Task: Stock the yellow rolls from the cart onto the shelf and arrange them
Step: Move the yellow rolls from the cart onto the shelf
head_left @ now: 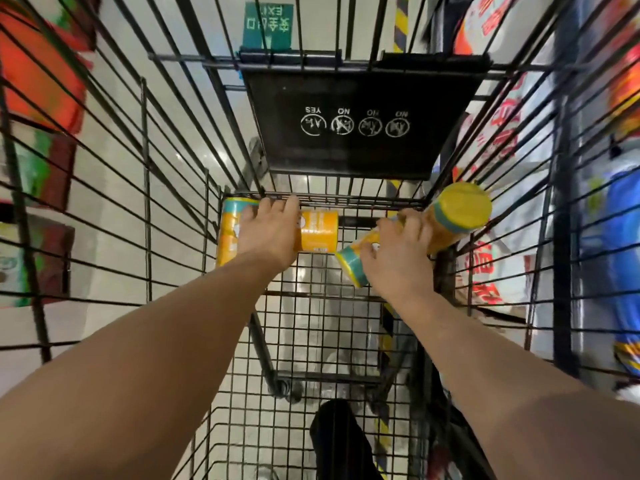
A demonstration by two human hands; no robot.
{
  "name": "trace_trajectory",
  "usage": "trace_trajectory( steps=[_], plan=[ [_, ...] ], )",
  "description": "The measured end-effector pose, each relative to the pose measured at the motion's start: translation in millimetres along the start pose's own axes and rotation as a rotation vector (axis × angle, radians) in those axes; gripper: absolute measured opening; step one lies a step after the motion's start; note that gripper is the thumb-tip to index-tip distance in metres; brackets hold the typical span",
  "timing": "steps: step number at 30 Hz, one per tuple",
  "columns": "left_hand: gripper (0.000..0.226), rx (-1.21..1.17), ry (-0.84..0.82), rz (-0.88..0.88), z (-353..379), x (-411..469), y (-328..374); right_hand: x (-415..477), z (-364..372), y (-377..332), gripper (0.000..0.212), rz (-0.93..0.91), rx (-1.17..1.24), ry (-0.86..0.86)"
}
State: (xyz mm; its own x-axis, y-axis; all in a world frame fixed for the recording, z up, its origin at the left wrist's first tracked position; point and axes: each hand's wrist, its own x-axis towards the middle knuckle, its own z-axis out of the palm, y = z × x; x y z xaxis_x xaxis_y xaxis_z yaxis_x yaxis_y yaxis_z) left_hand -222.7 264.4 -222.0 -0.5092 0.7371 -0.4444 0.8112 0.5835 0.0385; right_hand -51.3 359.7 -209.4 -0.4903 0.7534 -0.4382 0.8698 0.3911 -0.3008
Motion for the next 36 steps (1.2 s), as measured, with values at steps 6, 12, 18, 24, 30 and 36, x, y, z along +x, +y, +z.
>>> trace_trajectory(
  steps=[6, 12, 18, 24, 30, 36],
  plan=[
    [0.071, -0.016, -0.004, 0.033, 2.2, -6.9, -6.5, -13.6, 14.8, -13.6, 0.049, 0.175, 0.248, 0.24],
    [0.072, -0.155, 0.058, -0.081, -3.5, -23.3, -4.4, -26.4, 22.0, -19.1, 0.081, 0.519, 0.507, 0.379],
    [0.064, -0.436, 0.109, -0.341, -1.8, -57.2, -2.2, -22.5, 15.5, -13.1, 0.097, 1.015, 0.877, 0.231],
    [0.069, -0.624, 0.023, -0.507, 10.7, -93.9, 0.3, -25.3, 24.0, -10.3, 0.066, 1.056, 1.317, 0.091],
    [0.064, -0.83, -0.006, -0.574, 2.8, -120.8, 11.1, -51.3, 31.2, -9.3, 0.072, 0.976, 1.428, 0.057],
    [0.065, -0.974, 0.031, -0.499, -30.8, -159.7, 15.8, -115.1, 22.4, -17.1, 0.061, 0.842, 1.353, 0.01]
  ],
)
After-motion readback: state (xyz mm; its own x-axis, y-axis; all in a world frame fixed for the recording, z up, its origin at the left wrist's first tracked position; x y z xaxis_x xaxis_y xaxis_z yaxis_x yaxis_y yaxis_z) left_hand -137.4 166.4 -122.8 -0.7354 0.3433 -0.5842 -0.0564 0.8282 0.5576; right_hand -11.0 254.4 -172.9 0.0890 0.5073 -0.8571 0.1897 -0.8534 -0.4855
